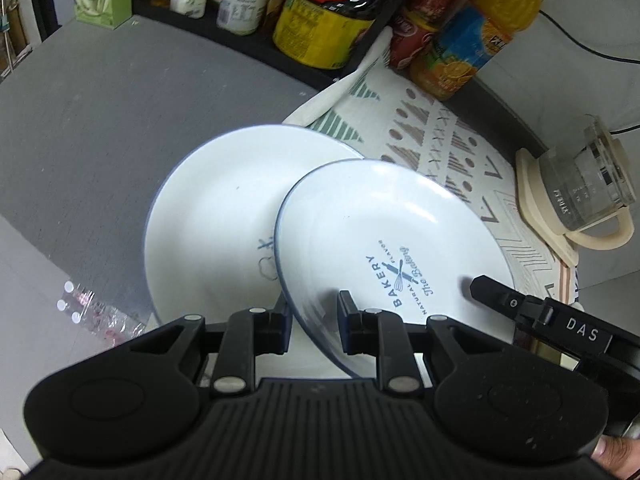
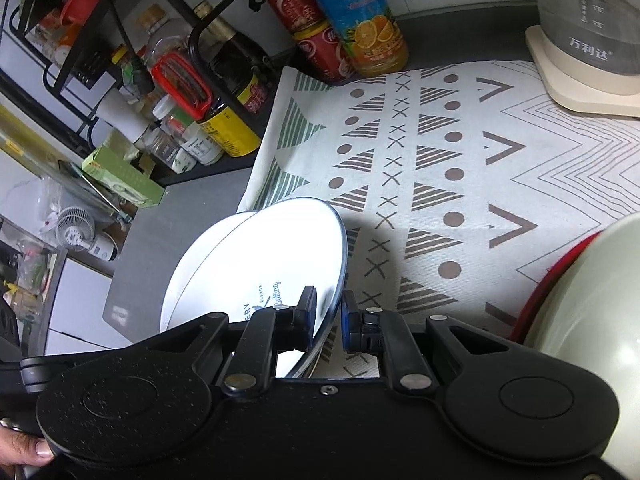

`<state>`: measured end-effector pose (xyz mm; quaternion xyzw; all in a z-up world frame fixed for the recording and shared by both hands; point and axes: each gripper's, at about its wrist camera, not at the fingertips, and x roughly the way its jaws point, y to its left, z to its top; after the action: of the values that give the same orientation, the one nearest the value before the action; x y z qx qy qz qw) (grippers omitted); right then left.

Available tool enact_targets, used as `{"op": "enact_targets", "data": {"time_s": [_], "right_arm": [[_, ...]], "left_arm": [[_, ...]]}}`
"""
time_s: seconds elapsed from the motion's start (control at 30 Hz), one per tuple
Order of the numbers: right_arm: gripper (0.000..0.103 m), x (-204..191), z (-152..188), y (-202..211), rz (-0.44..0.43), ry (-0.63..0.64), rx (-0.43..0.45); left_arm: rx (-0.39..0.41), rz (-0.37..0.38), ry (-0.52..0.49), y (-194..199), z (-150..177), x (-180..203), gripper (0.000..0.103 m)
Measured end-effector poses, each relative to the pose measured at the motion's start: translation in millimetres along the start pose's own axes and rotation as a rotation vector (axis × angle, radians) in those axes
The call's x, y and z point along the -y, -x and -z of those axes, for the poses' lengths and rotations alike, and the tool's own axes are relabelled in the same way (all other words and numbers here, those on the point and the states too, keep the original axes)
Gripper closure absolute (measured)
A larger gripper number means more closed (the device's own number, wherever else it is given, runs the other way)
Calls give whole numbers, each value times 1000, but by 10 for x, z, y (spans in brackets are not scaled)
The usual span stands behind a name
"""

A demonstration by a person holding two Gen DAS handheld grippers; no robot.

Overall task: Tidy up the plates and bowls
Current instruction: 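Lift the 'Bakery' plate and carry it over the plate stack, then lower the 'Bakery' plate onto the stack and open both tools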

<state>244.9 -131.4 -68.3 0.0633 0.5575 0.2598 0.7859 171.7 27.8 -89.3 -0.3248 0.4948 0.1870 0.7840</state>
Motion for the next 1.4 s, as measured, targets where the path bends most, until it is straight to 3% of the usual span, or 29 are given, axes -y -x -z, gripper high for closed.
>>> {"op": "enact_targets", "data": {"time_s": [0.7, 0.93, 1.23, 1.4], "right_arm": [[93, -277, 69, -285, 79, 131, -56], [95, -354, 141, -361, 120, 161, -58], [94, -362, 150, -401, 131, 137, -56], [92, -375, 163, -455, 133, 123, -65]], "left_arm": [[-25, -21, 62, -151, -31, -303, 80], [-59, -72, 32, -253, -7, -343, 79], [31, -98, -5, 6, -115, -365, 77], [81, -147, 14, 94, -186, -442, 63]]}}
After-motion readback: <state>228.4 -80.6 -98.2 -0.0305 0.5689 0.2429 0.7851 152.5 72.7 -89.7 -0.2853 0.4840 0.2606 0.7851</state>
